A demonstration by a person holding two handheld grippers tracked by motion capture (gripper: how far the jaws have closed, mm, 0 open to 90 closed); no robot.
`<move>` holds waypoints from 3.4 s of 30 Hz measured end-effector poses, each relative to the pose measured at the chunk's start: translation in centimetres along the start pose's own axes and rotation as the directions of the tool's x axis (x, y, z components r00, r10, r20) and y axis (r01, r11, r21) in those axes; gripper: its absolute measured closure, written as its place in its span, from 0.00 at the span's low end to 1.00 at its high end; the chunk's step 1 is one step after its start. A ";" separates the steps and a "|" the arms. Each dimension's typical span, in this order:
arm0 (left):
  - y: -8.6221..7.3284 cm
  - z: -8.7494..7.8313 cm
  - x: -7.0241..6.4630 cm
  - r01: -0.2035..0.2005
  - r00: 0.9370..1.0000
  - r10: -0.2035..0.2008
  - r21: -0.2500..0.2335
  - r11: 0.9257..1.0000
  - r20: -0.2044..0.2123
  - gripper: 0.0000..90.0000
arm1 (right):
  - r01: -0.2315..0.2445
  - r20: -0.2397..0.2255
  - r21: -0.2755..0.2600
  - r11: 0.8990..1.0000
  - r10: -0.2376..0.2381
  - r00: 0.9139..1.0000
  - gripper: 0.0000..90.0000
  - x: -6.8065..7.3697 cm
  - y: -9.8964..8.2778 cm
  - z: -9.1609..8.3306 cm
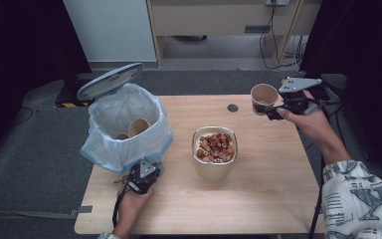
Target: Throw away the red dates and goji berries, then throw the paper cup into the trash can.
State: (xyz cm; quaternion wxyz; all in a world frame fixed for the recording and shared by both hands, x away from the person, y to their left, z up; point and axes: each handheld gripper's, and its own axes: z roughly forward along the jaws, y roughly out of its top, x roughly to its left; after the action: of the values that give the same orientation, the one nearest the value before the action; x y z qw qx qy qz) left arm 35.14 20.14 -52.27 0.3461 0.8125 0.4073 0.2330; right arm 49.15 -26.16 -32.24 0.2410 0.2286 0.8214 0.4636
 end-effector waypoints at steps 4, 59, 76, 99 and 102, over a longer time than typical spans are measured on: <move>0.0 0.0 0.0 0.000 1.000 0.000 0.000 1.000 0.000 0.98 | -0.035 -0.006 -0.002 0.999 0.035 0.999 0.33 -0.4 -0.2 0.0; 0.0 0.0 -0.1 -0.005 1.000 0.005 -0.004 1.000 -0.005 0.98 | -0.138 -0.087 0.024 0.990 0.140 0.986 0.33 0.6 3.8 2.8; 0.0 0.0 -0.1 -0.008 1.000 0.008 -0.003 1.000 -0.005 0.98 | -0.123 -0.113 0.025 0.992 0.125 0.986 0.33 2.1 6.1 4.8; 0.0 0.0 -0.1 -0.010 1.000 0.010 0.001 1.000 -0.005 0.98 | -0.114 -0.155 0.016 0.993 0.115 0.981 0.33 3.9 8.1 6.6; 0.0 0.0 -0.1 -0.009 1.000 0.009 0.002 1.000 -0.005 0.98 | -0.119 -0.160 0.014 0.993 0.120 0.980 0.33 4.1 8.3 6.8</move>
State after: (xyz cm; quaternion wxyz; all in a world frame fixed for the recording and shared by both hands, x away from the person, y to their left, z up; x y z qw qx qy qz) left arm 35.09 20.04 -52.26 0.3433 0.8141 0.4045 0.2363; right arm 51.31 -15.39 -28.83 0.1454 0.2400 0.8240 0.4923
